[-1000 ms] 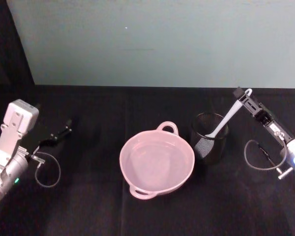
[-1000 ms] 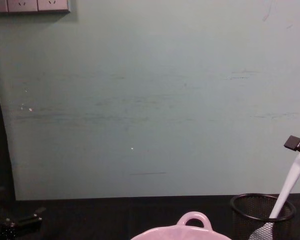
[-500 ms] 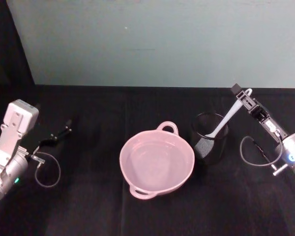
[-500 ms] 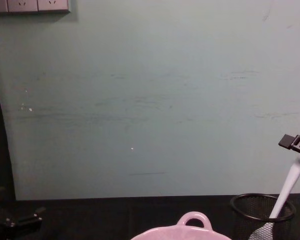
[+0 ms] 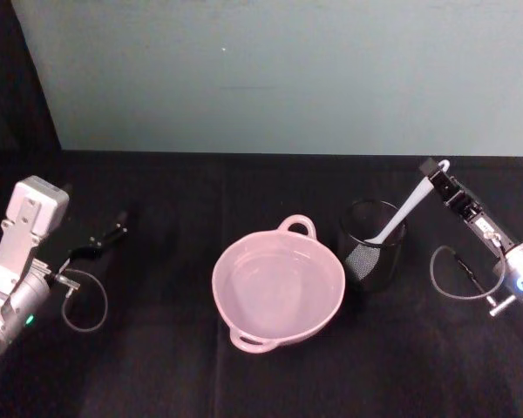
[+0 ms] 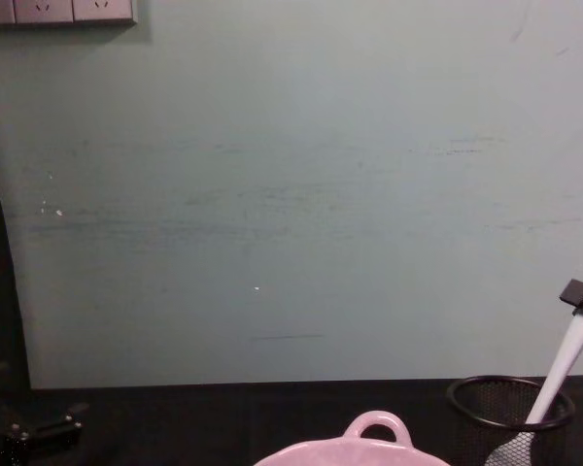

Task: Use the one hand to pick up the spoon and stir the clear water in the bowl.

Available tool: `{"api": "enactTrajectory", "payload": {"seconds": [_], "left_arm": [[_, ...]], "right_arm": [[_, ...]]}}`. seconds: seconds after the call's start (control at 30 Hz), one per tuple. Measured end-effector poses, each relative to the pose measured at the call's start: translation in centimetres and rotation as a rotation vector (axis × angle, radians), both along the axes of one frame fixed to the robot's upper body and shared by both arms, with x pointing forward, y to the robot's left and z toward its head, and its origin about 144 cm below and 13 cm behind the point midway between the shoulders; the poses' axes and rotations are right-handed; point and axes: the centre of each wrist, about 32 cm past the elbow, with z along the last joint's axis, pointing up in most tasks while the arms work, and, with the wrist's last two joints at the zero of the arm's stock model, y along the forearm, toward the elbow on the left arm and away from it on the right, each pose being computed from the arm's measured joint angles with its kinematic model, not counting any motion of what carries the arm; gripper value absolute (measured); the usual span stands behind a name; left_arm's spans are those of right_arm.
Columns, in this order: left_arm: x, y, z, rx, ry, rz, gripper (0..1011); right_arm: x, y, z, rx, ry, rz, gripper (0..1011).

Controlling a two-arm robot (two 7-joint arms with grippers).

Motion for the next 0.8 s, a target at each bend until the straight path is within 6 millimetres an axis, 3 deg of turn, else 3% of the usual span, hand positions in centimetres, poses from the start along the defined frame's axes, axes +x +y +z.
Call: {"api": "enactTrajectory", "payload": {"seconds": [0.23,0.5,0.8], "left_arm": [[0.0,0.0,0.0,0.000,0.000,0.000,1005],[0.0,0.0,0.0,0.000,0.000,0.000,1005],[0.0,0.0,0.0,0.000,0.000,0.000,1005]], "right_arm": [[-0.3,-0.2,0.3,-0.014,-0.013,-0.004,116],[-0.6,0.2,2.6,-0.156,-0.087,0.000,116],[-0.5,1.6,7.6,-0.453,-0.240,0.019,116]]}}
